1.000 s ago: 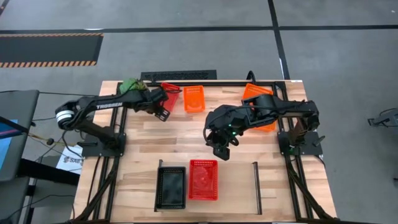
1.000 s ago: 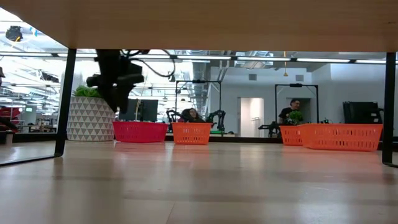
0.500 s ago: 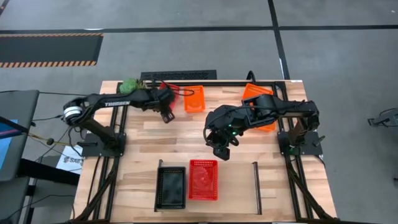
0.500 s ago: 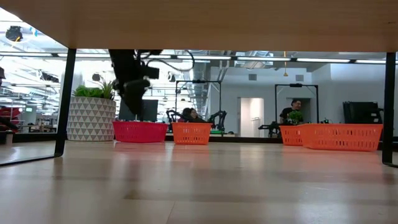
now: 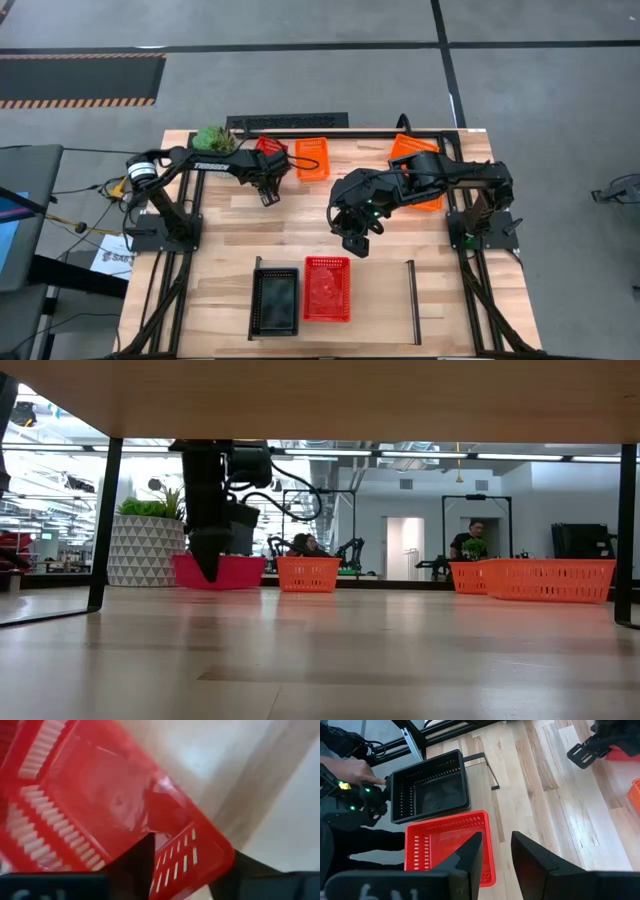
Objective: Stack baskets on shelf by color
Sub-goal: Stack the red bin on the top of the red bins on the shelf
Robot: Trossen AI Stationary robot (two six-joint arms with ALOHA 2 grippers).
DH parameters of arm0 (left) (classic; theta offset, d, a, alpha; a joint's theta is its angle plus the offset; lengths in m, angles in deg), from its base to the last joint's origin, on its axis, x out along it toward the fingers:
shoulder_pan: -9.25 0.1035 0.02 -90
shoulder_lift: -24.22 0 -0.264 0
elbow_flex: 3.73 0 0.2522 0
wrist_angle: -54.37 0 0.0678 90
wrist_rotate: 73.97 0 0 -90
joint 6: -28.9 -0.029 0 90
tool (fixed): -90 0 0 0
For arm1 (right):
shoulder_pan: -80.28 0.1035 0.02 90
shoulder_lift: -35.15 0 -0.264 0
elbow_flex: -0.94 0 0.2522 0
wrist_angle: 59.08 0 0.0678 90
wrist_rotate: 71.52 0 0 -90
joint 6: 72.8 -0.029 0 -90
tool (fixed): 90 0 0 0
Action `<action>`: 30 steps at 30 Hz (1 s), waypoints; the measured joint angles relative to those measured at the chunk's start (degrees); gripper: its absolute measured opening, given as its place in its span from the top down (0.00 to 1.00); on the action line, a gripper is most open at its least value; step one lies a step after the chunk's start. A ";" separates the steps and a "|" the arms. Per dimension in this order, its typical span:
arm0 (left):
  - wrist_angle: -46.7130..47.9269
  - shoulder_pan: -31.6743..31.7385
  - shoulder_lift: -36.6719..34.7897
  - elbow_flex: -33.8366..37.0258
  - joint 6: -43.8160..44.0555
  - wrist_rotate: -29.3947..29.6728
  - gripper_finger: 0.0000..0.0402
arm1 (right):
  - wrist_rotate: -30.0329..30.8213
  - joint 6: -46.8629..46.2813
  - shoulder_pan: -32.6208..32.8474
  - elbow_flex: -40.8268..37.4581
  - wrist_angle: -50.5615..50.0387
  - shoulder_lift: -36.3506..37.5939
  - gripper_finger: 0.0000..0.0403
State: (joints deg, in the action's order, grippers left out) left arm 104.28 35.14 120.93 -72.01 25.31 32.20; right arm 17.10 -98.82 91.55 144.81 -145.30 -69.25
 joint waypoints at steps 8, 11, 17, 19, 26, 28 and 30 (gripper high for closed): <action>1.73 -1.66 -0.35 -0.02 4.06 -0.61 0.98 | 0.22 -1.84 -0.27 0.00 0.00 0.00 0.69; 4.60 -3.03 -0.35 -0.64 5.45 -0.60 0.99 | 1.99 -4.17 -0.98 0.00 -0.23 0.00 0.69; 10.40 -8.41 -0.35 -5.73 7.22 0.38 1.00 | 4.42 -7.64 -3.61 0.00 -0.90 0.00 0.69; 12.21 -10.40 -0.37 -8.24 7.43 1.04 1.00 | 4.42 -8.96 -4.68 -0.11 -1.36 0.34 0.69; 18.00 -16.07 -0.37 -17.10 7.89 4.91 1.00 | 4.81 -9.77 -8.51 -0.02 -2.88 3.58 0.69; 19.37 -17.69 -0.39 -19.38 7.03 6.37 1.00 | 4.83 -7.30 -9.58 -0.01 -3.80 4.40 0.69; 20.23 -19.43 -0.39 -21.42 5.60 6.54 1.00 | 4.84 -2.54 -10.63 -0.02 -4.51 5.53 0.69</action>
State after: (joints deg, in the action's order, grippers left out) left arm 124.51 15.71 120.53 -93.43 30.91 38.74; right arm 21.93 -101.36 80.92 144.79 -149.81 -63.73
